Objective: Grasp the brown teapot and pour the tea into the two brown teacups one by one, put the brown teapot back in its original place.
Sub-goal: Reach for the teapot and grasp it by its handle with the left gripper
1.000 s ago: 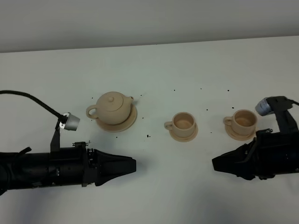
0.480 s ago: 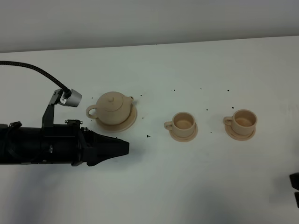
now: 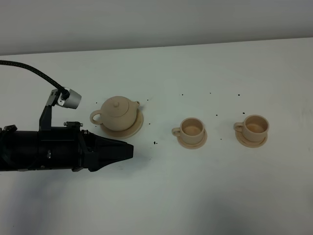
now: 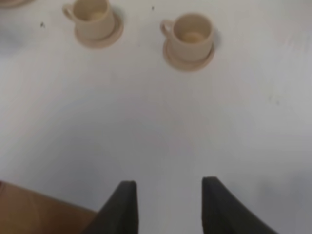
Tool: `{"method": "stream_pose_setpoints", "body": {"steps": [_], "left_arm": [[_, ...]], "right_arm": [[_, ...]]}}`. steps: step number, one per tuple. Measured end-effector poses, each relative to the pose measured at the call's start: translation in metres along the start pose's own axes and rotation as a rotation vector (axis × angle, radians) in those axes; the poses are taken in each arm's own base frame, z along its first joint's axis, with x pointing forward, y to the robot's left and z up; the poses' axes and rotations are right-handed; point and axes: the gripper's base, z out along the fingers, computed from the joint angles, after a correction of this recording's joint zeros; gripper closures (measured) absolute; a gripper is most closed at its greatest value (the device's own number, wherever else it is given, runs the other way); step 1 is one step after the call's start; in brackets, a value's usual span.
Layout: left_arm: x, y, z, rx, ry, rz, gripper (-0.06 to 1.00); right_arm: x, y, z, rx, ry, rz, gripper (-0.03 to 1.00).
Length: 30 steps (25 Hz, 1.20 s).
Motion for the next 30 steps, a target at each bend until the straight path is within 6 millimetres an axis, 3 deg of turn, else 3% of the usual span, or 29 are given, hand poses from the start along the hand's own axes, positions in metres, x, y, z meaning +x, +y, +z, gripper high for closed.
{"method": "stream_pose_setpoints", "body": {"steps": [7,24,30], "left_arm": [[0.0,0.0,0.0,0.0,-0.001,0.001,0.6],[0.0,0.0,0.0,0.0,0.0,0.001,0.6],[0.0,0.0,0.0,0.0,0.0,0.001,0.6]], "right_arm": [[0.021,-0.002,-0.011,0.044,-0.025,0.015,0.63],[0.027,-0.003,-0.021,0.079,-0.097,0.066,0.63],[0.032,-0.001,-0.028,0.214,-0.169,0.148,0.63]]}}
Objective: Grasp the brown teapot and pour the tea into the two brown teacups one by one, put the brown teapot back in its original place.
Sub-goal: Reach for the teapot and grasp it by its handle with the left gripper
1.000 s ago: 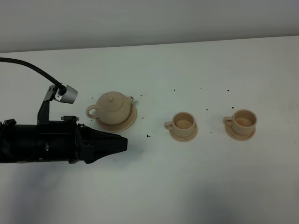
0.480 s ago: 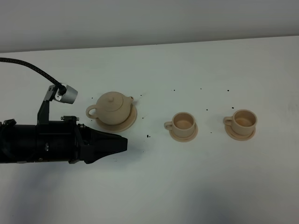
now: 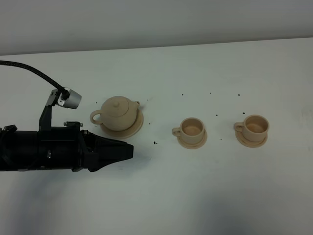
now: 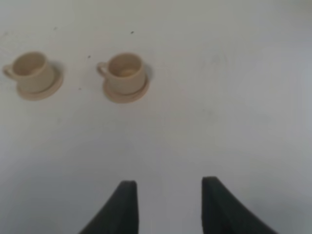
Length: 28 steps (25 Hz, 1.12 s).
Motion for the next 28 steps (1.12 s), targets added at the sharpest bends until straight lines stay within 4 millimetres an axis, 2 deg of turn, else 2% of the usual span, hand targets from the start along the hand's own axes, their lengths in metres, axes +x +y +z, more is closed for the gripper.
{"method": "stream_pose_setpoints", "body": {"steps": [5,16,22,28], "left_arm": [[0.0,0.0,0.0,0.0,0.001,0.0,0.6],[0.0,0.0,0.0,-0.005,0.025,0.013,0.6],[-0.025,-0.003,-0.006,-0.051,0.085,-0.031,0.6],[-0.054,-0.001,-0.021,-0.236,0.189,-0.077,0.6]], "right_arm": [[0.002,0.001,-0.004,0.103,-0.039,0.036,0.63],[0.002,0.003,-0.004,0.102,-0.038,0.007,0.63],[0.002,0.003,-0.004,0.099,-0.038,0.008,0.63],[0.002,0.003,-0.004,0.099,-0.038,0.008,0.63]]}}
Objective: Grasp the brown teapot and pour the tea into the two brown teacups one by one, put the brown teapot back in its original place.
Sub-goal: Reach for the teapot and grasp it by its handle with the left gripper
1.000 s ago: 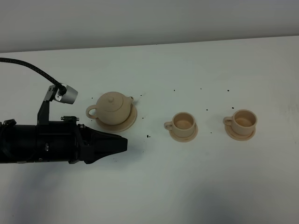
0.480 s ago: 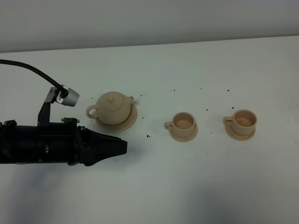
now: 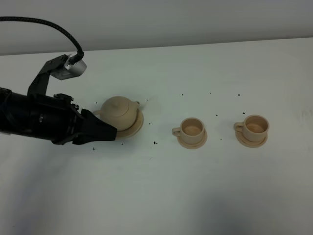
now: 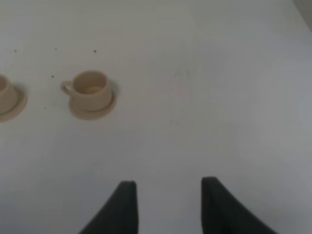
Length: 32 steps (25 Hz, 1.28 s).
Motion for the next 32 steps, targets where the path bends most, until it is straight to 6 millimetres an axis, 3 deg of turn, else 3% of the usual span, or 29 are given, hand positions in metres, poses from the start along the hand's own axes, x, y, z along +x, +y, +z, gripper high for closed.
{"method": "stream_pose_setpoints", "body": {"steps": [4,9,21,27,32], "left_arm": [[-0.016,0.003,-0.016,-0.142,0.035,-0.024,0.6],[-0.026,0.007,-0.032,-0.284,0.089,0.072,0.6],[-0.006,0.027,-0.05,-0.505,0.444,0.347,0.6],[-0.02,0.036,-0.051,-0.603,0.37,0.556,0.6],[-0.029,0.051,-0.036,-0.609,0.372,0.66,0.6]], "right_arm": [[0.0,0.0,0.0,0.0,0.0,0.0,0.63],[0.0,0.0,0.0,0.0,0.0,0.0,0.63],[0.0,0.0,0.0,0.0,0.0,0.0,0.63],[0.0,0.0,0.0,0.0,0.0,0.0,0.63],[0.0,0.0,0.0,-0.001,0.0,0.001,0.63]]}}
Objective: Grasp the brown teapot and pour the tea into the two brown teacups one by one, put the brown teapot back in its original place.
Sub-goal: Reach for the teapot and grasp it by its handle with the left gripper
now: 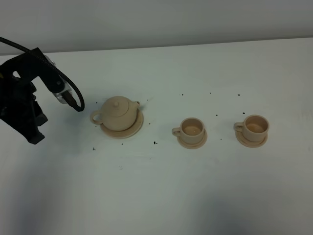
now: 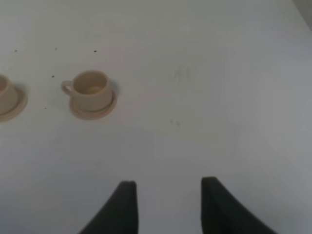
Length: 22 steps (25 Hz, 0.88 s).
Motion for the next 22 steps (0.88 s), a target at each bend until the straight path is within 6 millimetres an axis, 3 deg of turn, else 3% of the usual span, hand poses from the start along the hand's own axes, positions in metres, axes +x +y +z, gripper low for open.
{"method": "stream_pose_setpoints", "body": {"steps": [10,22], "left_arm": [[-0.016,0.011,0.071,0.048,-0.043,0.095,0.6],[-0.075,0.037,0.087,0.222,0.004,0.151,0.6]], "right_arm": [[0.0,0.0,0.0,-0.002,0.0,0.001,0.63],[0.0,0.0,0.0,-0.004,0.0,0.002,0.63]]}}
